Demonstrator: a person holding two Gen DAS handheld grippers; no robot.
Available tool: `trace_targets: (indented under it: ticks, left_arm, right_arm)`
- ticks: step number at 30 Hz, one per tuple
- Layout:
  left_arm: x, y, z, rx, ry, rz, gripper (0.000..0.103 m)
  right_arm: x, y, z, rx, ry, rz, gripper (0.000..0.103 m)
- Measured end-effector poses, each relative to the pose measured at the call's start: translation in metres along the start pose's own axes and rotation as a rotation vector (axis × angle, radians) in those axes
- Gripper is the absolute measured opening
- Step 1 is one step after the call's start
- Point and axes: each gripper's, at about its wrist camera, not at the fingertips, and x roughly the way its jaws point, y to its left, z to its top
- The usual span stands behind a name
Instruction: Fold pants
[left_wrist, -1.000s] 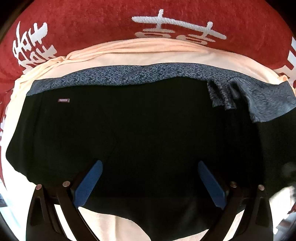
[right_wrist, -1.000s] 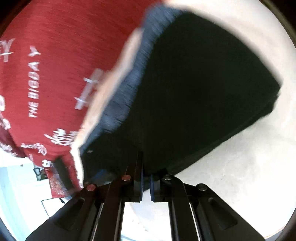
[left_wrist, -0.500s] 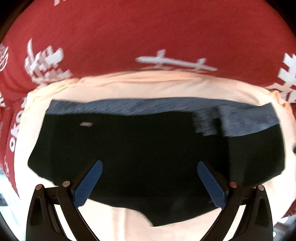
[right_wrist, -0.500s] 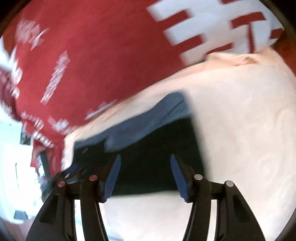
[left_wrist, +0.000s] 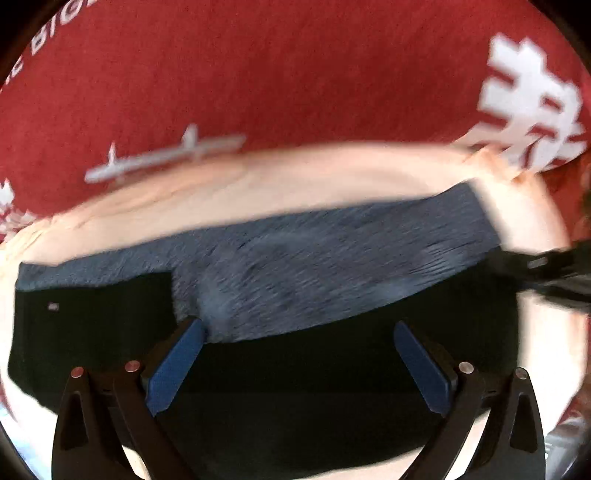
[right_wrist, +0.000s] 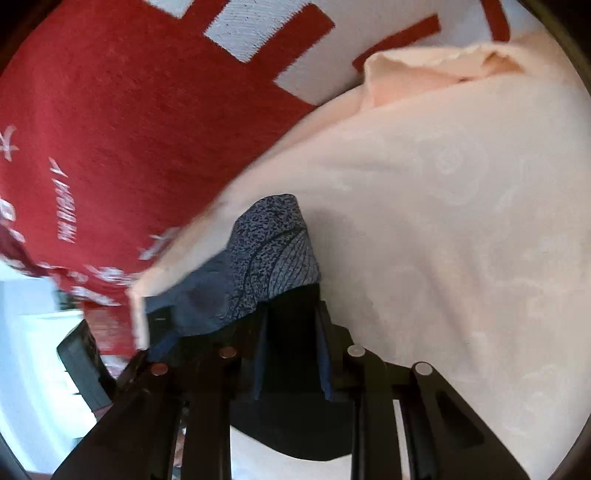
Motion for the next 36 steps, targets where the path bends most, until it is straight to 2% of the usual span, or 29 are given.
trace_targets:
  ticks: [1,3,5,9,12,14,16,19,22,24,25,26,27,32,36]
  left_arm:
    - [0.012,0.009,-0.006,-0.021,0.035,0.004,0.103]
    - [0.02,0.024,-0.013,-0.076,0.044,-0.047,0.103]
    - [0.02,0.031,-0.015,-0.087,0.054,-0.049,0.103]
    - [0.009,0.027,-0.015,-0.035,0.047,0.015,0.103]
    - [-0.006,0.042,-0.014,-0.053,0.048,0.049,0.103]
    - [-0.015,0.054,-0.02,-0.083,0.048,0.057,0.103]
    - [-0.025,0.069,-0.029,-0.112,0.054,0.071,0.103]
    - [-0.034,0.091,-0.04,-0.128,0.065,0.124,0.103]
    - [-0.041,0.113,-0.052,-0.147,0.074,0.155,0.103]
    - [-0.041,0.123,-0.058,-0.166,0.076,0.156,0.103]
    - [-0.042,0.129,-0.062,-0.175,0.08,0.159,0.103]
    - [-0.044,0.134,-0.065,-0.182,0.083,0.163,0.103]
    - [-0.044,0.14,-0.069,-0.188,0.086,0.169,0.103]
    - [-0.043,0.162,-0.08,-0.235,0.095,0.166,0.103]
    - [-0.046,0.174,-0.09,-0.263,0.103,0.164,0.103]
  right_arm:
    - [0.004,0.003,-0.001,-0.034,-0.01,-0.066,0.026]
    - [0.02,0.013,-0.002,-0.116,-0.028,-0.193,0.034]
    - [0.019,0.017,-0.006,-0.147,-0.057,-0.25,0.036]
    - [0.005,0.03,-0.015,-0.183,-0.043,-0.321,0.04]
    - [-0.015,0.05,-0.03,-0.263,-0.081,-0.389,0.04]
    - [-0.02,0.077,-0.043,-0.308,-0.106,-0.364,0.04]
    - [-0.016,0.094,-0.05,-0.339,-0.09,-0.316,0.04]
    - [0.008,0.126,-0.06,-0.397,-0.06,-0.281,0.04]
    - [0.05,0.147,-0.078,-0.412,-0.014,-0.266,0.04]
    - [0.081,0.143,-0.09,-0.407,0.062,-0.31,0.04]
    - [0.089,0.143,-0.097,-0.412,0.066,-0.346,0.04]
    - [0.089,0.148,-0.103,-0.443,0.023,-0.366,0.043]
    - [0.092,0.154,-0.108,-0.468,0.024,-0.372,0.044]
    - [0.092,0.164,-0.118,-0.524,0.071,-0.394,0.044]
    - [0.091,0.168,-0.124,-0.517,0.083,-0.401,0.044]
